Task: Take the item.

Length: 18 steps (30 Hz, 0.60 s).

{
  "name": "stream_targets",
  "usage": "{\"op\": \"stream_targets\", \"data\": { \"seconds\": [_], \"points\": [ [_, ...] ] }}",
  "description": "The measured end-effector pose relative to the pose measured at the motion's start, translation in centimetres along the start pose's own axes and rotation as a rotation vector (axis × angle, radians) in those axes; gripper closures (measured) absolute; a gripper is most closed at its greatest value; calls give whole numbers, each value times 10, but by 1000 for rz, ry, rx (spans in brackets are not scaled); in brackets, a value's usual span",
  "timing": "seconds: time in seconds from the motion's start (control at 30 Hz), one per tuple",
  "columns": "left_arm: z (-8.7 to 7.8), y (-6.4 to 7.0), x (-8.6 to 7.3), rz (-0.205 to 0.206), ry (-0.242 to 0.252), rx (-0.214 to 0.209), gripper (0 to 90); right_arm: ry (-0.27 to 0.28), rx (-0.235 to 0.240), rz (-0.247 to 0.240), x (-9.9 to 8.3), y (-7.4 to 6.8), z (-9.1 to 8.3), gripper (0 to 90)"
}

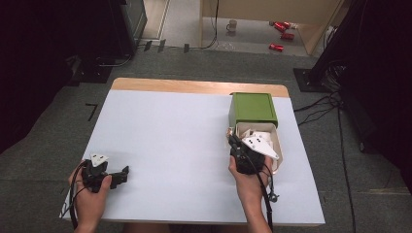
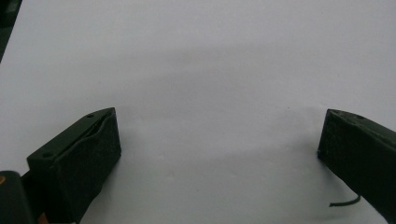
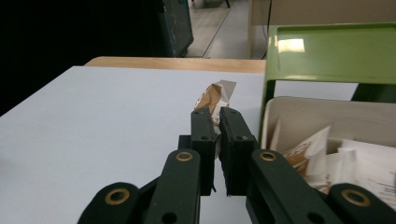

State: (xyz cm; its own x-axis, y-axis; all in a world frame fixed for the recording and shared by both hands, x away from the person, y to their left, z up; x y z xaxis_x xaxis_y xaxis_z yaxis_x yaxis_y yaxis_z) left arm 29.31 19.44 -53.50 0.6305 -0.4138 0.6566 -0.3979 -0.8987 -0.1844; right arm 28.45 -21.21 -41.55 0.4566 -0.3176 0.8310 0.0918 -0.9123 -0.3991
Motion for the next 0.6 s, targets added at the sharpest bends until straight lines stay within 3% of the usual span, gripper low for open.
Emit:
{"op": "stream_targets", "data": {
  "seconds": [0.6],
  "points": [
    [0,0,0,0,-1,-1,0,-52,32,-27,-31,-32,25,864]
  ]
}}
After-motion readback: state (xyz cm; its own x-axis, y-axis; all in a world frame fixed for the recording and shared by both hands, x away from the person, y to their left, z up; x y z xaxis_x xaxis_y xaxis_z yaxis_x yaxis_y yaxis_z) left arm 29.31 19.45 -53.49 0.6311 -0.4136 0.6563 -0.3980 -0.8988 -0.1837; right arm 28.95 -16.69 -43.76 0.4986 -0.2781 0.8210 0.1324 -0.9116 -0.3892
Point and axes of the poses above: each handheld gripper's, and its own axes: z roughly forward along the jaws, x roughly out of its top, y roughly to its right, the point moved 5 cm from there along z, roughly forward along the jaws, and after that the axes turned 15 degrees about z, right-handed, at the moved point
